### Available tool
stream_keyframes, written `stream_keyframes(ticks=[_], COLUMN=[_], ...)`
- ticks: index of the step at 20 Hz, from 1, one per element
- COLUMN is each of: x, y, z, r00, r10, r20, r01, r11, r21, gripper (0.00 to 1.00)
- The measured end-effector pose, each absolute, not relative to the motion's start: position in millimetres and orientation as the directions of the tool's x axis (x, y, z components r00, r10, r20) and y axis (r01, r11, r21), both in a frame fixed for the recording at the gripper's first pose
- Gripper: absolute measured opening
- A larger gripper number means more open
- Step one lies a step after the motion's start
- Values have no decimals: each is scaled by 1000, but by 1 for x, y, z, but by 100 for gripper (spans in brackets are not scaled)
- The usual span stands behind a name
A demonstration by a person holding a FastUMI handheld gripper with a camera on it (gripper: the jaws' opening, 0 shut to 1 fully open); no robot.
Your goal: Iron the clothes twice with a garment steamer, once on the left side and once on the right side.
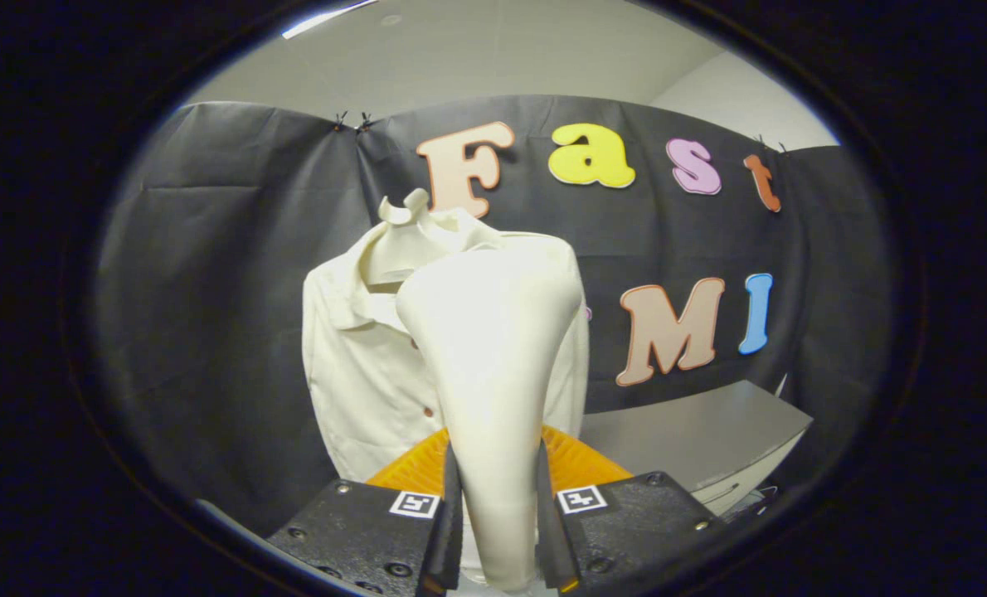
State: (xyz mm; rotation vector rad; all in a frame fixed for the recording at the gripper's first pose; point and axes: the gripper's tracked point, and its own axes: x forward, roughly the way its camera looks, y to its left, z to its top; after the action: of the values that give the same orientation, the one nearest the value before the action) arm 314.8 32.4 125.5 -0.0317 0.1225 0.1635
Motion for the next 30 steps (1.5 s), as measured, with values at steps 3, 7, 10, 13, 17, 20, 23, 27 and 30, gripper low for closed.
stream_keyframes(ticks=[3,7,10,13,17,20,23,27,30], x=[314,316,322,330,336,339,344,352,356], y=[56,77,86,91,92,87,90,88,85], z=[123,115,111,104,92,85,69,51,29], r00=[974,967,966,971,971,974,971,970,961], r10=[185,209,210,187,157,116,108,106,104], r20=[-131,-147,-147,-147,-178,-197,-214,-220,-255], r01=[-184,-210,-215,-194,-168,-131,-122,-126,-126], r11=[983,978,976,980,985,989,991,989,989], r21=[19,11,-19,-35,-49,-64,-55,-75,-72], gripper=[37,37,37,37,37,38,38,38,38])
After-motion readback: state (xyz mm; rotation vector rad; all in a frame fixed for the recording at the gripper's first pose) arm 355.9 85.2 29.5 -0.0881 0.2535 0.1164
